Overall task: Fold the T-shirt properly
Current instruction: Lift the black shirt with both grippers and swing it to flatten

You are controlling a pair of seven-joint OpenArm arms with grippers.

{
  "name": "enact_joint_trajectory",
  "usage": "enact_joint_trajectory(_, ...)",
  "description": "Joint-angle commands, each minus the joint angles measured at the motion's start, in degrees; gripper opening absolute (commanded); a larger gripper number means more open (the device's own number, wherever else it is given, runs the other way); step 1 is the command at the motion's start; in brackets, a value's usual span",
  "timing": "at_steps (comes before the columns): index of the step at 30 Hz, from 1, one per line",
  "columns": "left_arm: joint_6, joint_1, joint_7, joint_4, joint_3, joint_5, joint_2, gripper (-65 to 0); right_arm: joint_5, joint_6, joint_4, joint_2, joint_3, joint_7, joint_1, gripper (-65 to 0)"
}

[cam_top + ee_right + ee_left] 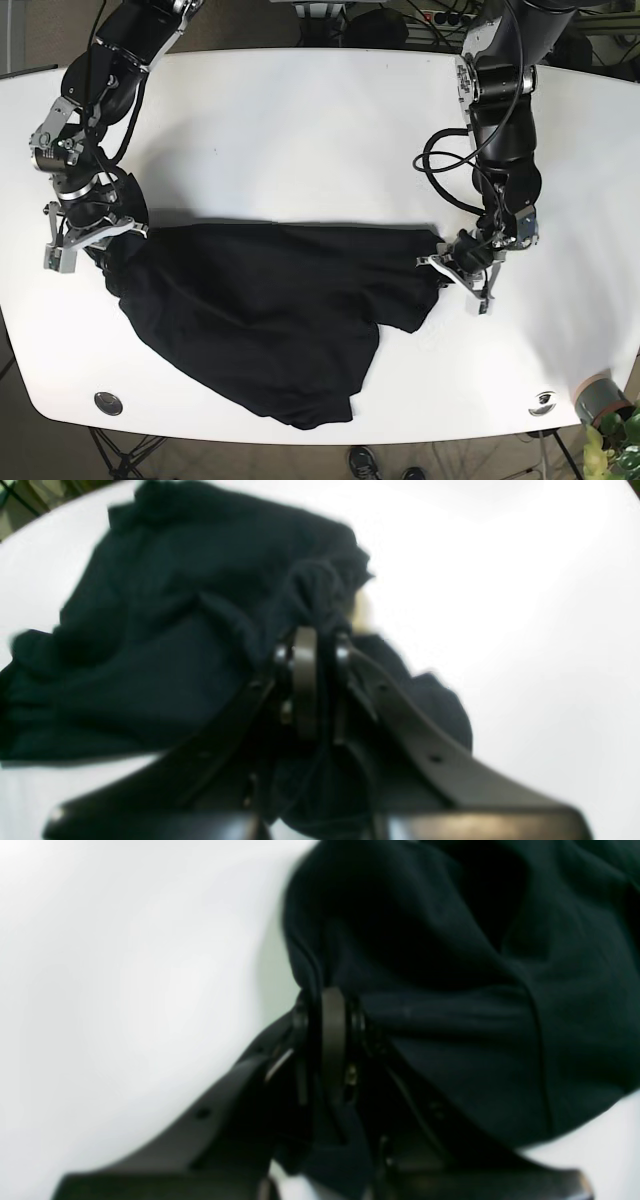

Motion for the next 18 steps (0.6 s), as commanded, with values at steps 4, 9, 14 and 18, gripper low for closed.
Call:
enact_joint_trajectory(4,-0.04,-4.61,1.87,9.7,-0.67,-0.91,-0.23,-65.0,0.81,0.31,0.96,1.11,-0.51,1.7,6.89,-62.5)
enact_joint_trajectory(9,0.66,-8.39,4.5,12.16,-0.76,-0.91,-0.14,-65.0,0.73,0.31,0.35,2.52,-3.58,1.7,11.02,-62.5)
enact_joint_trajectory(14,4.0,-12.7,5.29,14.71,-0.85,-1.27,-0.49,-65.0,0.64,0.31,-3.61,3.22,-5.69,1.7,17.08,-62.5)
enact_joint_trajectory(18,4.44,-16.92,5.29,15.77,-0.85,-1.27,-2.95,-65.0,-2.09,0.31,-7.48,4.27,-7.01,1.7,23.06,-62.5)
